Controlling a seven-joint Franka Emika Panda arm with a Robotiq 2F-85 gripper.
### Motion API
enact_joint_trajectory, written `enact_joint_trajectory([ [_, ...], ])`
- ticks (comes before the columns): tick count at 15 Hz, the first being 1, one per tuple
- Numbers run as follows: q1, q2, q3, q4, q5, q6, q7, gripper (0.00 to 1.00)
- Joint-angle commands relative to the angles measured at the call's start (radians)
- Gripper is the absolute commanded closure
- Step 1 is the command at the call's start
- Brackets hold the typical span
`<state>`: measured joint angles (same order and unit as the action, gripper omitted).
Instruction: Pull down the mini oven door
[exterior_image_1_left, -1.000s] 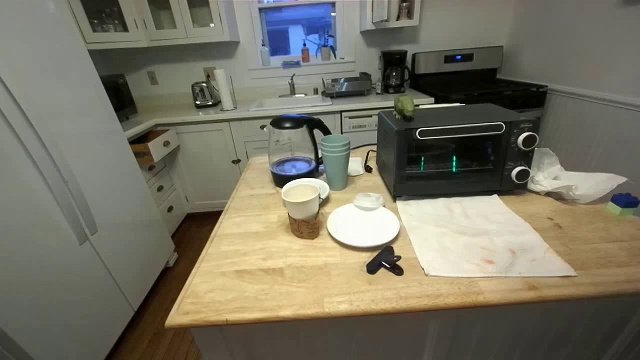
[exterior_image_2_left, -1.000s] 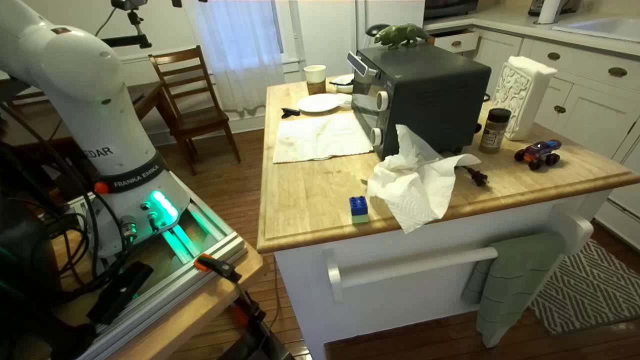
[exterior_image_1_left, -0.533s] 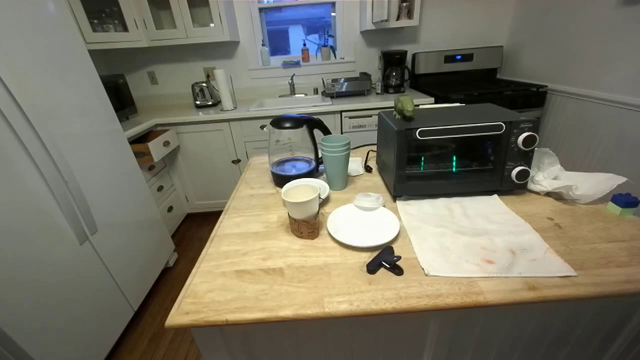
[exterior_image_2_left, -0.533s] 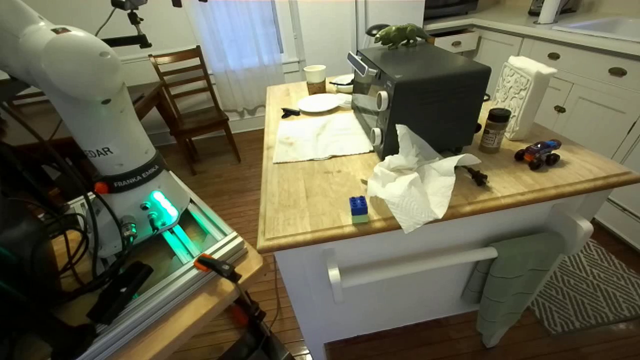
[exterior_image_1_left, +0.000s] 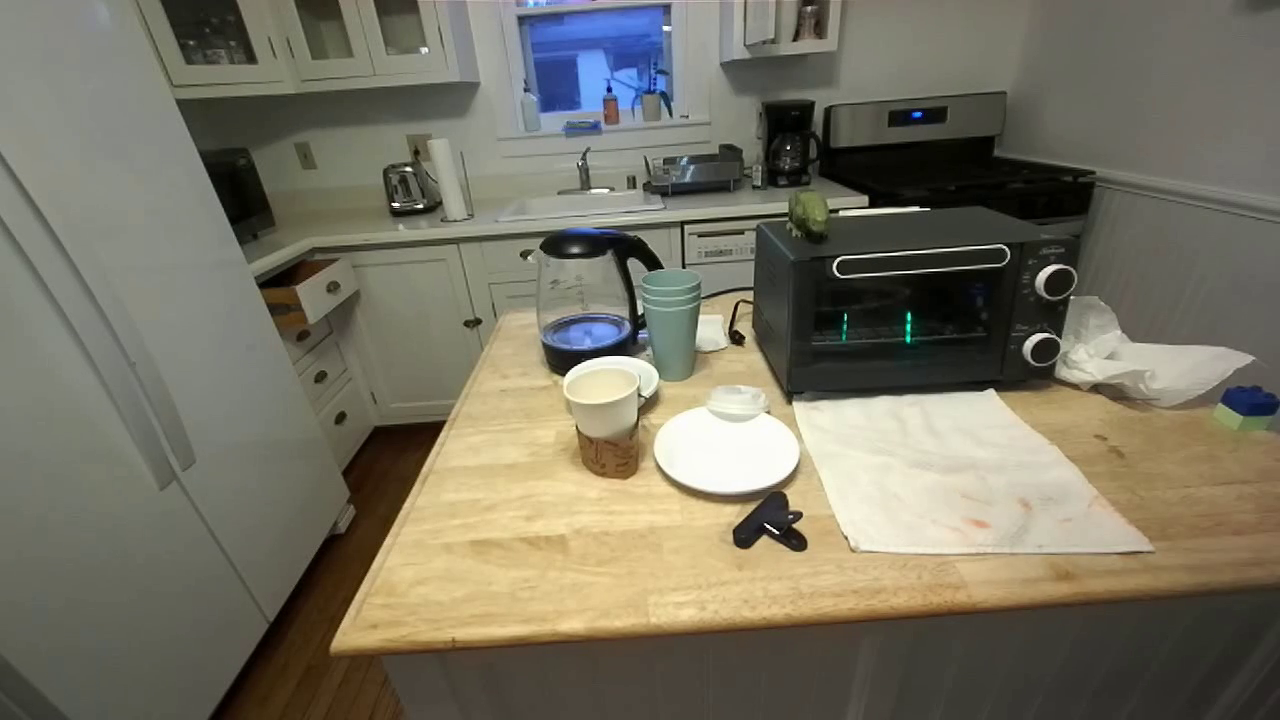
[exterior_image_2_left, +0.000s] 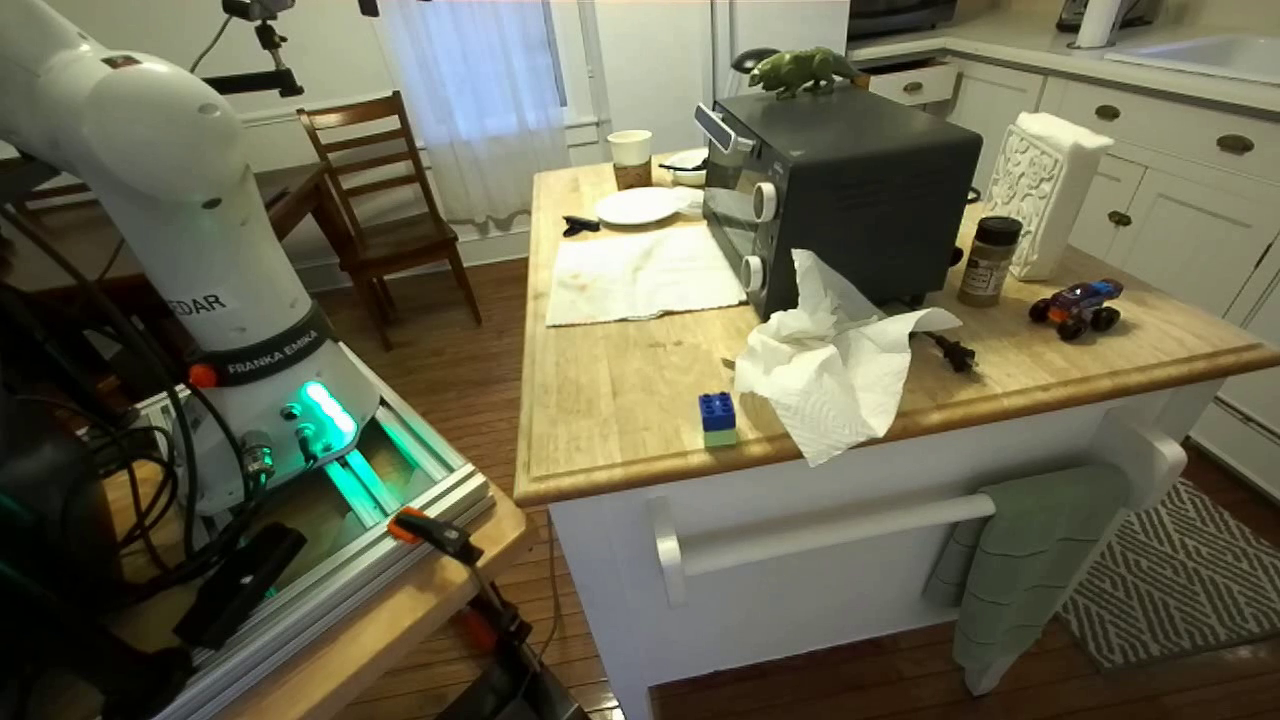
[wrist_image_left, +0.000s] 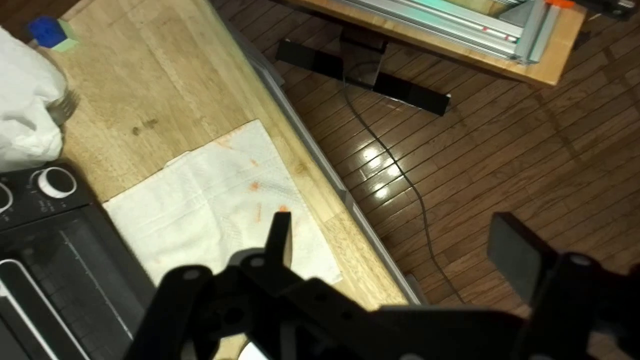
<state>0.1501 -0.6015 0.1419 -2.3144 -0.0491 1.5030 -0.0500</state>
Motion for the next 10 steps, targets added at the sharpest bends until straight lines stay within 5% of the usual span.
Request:
enact_joint_trajectory([
  [1, 0.001, -0.004, -0.087, -0.048, -0.113, 0.109, -0.207, 0.00],
  [10, -0.015, 0.060, -0.347, -0.150, -0.111, 0.466, -0.704, 0.00],
])
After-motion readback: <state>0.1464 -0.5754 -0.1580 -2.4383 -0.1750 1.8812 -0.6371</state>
